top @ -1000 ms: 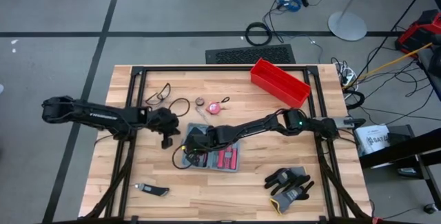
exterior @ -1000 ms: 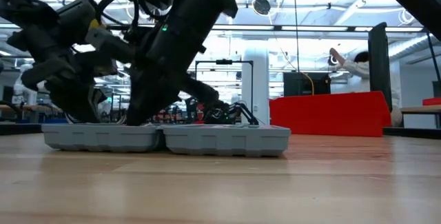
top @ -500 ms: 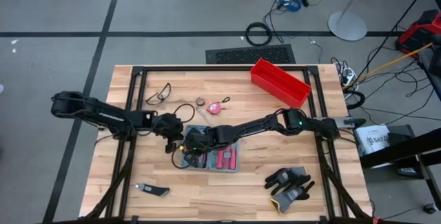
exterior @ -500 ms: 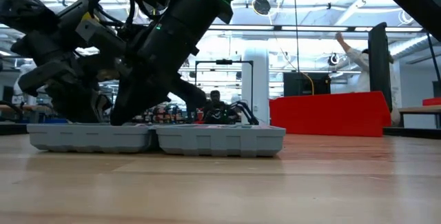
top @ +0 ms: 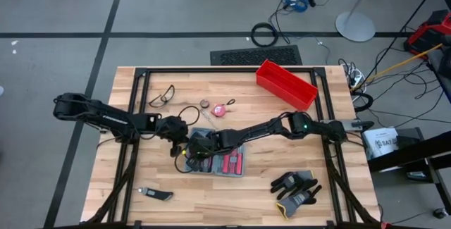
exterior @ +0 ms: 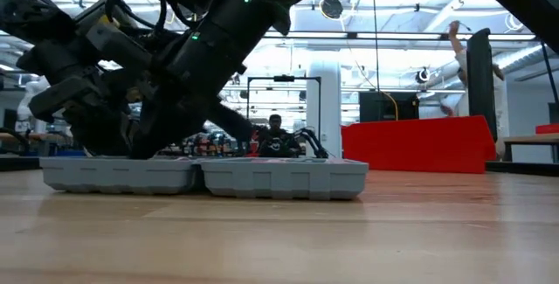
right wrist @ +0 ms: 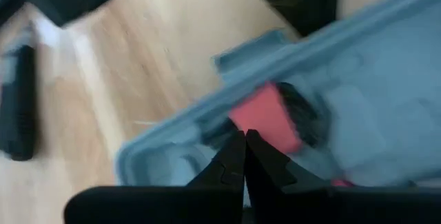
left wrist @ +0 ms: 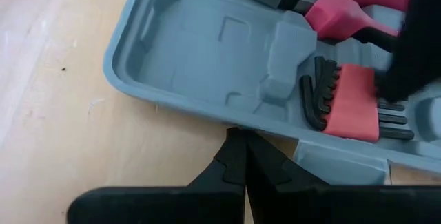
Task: Prefit tool cases
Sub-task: Adjust the hex key on the toolbox
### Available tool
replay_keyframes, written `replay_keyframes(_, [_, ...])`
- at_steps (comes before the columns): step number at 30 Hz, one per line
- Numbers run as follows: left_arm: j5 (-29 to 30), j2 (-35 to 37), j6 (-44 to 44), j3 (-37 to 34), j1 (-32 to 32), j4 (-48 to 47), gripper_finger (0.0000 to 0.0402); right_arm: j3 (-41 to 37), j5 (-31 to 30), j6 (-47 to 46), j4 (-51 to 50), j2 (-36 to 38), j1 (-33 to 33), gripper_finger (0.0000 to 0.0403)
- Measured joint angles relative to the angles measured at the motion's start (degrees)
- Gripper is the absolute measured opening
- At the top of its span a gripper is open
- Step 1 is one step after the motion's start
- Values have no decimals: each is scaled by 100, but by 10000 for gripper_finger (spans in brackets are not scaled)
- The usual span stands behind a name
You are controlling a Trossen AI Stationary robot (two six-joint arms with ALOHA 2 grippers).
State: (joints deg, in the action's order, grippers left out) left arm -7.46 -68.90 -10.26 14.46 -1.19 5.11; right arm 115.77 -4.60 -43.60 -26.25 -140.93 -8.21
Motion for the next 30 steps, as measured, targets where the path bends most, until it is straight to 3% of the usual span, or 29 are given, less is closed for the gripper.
replay_keyframes(8, [46, 0, 4, -2, 0, 48, 0, 7, 345, 65, 655, -205, 61, 0])
replay_keyframes(15, [158, 0, 4, 0, 0, 55, 0, -5, 24, 246, -39, 357, 62, 0])
replay_keyframes(20, [173, 0, 2, 0, 0, 41, 0, -18, -100, 136, -610, 372, -15, 0])
replay_keyframes(30, [175, 0, 4, 2, 0, 55, 0, -1, -134, 187, -368, 172, -13, 0])
